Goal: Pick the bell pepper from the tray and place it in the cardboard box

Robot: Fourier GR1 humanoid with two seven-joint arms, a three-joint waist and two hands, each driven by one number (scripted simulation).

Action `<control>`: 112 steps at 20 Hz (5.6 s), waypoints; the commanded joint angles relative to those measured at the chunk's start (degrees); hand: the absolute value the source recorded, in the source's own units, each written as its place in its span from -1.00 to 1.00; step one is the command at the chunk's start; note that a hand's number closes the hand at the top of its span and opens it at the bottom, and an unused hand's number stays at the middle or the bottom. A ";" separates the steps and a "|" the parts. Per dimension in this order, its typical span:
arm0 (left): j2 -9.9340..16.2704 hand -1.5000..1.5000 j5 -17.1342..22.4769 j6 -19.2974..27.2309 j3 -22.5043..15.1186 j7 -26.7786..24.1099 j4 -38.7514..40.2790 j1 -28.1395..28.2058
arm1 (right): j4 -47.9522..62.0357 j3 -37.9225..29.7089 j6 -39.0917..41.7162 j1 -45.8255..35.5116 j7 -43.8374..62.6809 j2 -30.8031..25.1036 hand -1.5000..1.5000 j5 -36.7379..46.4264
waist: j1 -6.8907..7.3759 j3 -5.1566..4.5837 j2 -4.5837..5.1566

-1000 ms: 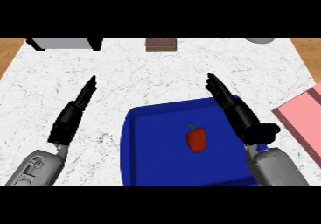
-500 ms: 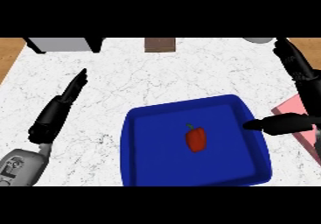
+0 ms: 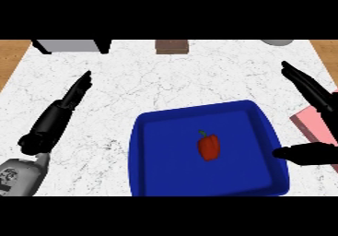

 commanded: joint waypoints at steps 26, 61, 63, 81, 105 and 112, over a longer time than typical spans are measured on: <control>-3.07 0.00 -3.26 -5.57 4.71 2.50 -2.03 -0.08 | -5.91 29.28 38.91 -15.92 56.22 22.05 -1.00 21.52 | 0.53 0.02 0.19; -12.39 0.00 -13.55 -11.13 11.57 2.97 0.68 -1.97 | 16.42 26.28 28.73 -6.76 34.95 30.09 -1.00 51.65 | 0.25 0.03 0.23; -11.14 0.00 -10.69 -13.47 13.18 8.41 -3.77 -2.18 | 16.24 24.79 30.80 -8.45 35.98 29.79 -1.00 53.04 | 0.35 0.04 0.18; -13.90 0.00 -14.61 -14.57 14.82 1.94 -1.18 0.38 | 29.77 23.32 14.19 -9.72 17.54 29.53 1.00 61.67 | 0.53 0.04 0.30; -13.33 0.00 -14.26 -16.76 18.04 0.57 1.12 -0.82 | -0.83 1.33 14.53 -7.19 19.12 25.07 1.00 51.78 | -0.42 -0.02 0.05; -13.92 0.00 -16.05 -15.37 16.78 2.80 -1.61 0.07 | -6.59 -14.40 11.71 -11.31 32.28 29.04 1.00 47.48 | -0.52 0.01 -0.02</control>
